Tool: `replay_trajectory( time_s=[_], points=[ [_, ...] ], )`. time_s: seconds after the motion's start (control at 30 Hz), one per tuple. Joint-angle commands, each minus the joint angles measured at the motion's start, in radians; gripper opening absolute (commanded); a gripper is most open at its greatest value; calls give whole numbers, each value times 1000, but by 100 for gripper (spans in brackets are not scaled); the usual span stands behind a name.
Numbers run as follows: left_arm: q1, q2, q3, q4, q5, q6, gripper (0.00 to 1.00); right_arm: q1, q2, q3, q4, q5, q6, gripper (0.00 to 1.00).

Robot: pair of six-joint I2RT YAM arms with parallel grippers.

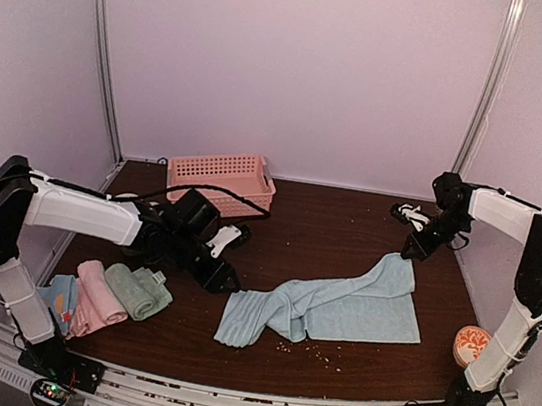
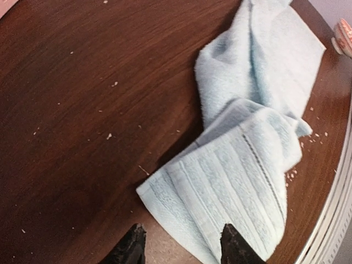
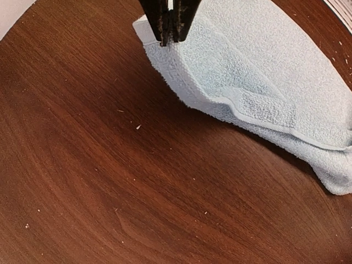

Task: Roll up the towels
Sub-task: Pick up the towel from the center of the board.

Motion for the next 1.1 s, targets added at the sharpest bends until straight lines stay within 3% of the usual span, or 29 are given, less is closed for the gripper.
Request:
replay_trajectory(
  time_s=[0.0,0.3,0.6,0.77,0.87,0.97,1.07],
  points=[
    [1,104,115,-106,-100,-121,46,9,-33,-15,30,-25,63,0],
    [0,204,134,-74,-94,-121,33,15,-6,-4,18,-34,75,0],
    [-7,246,143,-50,-63,-90,27,22,4,-26,37,-49,87,0],
    [-27,280,164,-17,-28,-70,16,24,3,-41,51,-60,98,0],
    [-30,304,187,-18,-34,-51,0,23,2,-49,63,-58,105,0],
    [-28,281,232,-52,-136,-22,0,20,12,-26,61,-56,121,0],
    [8,192,317,-114,-303,45,0,-4,32,106,20,-48,133,0]
  ],
)
